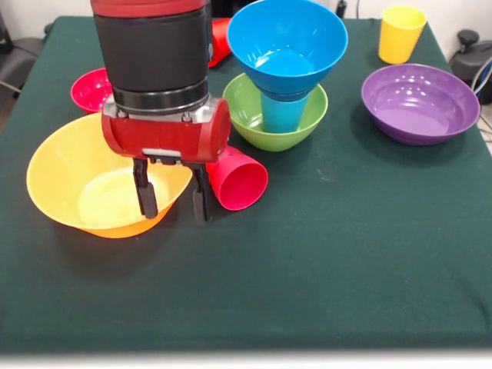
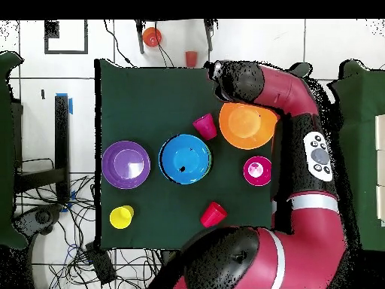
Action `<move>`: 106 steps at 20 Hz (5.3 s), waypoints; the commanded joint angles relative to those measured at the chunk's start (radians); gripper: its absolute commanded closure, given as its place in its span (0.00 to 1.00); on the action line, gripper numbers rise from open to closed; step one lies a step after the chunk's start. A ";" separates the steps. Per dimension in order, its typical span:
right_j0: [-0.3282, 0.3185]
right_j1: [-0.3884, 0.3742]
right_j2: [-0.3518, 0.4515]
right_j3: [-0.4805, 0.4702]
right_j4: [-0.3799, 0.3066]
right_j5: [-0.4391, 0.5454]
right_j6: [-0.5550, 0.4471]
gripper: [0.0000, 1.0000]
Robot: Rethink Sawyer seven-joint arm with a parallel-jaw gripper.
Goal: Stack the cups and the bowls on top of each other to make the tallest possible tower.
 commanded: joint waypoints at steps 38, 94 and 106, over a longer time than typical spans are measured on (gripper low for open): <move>0.020 0.000 -0.073 0.094 0.087 0.048 0.108 0.00; -0.012 0.096 -0.078 0.078 0.042 0.064 -0.034 0.00; 0.003 0.136 -0.088 -0.036 0.044 0.200 -0.059 0.00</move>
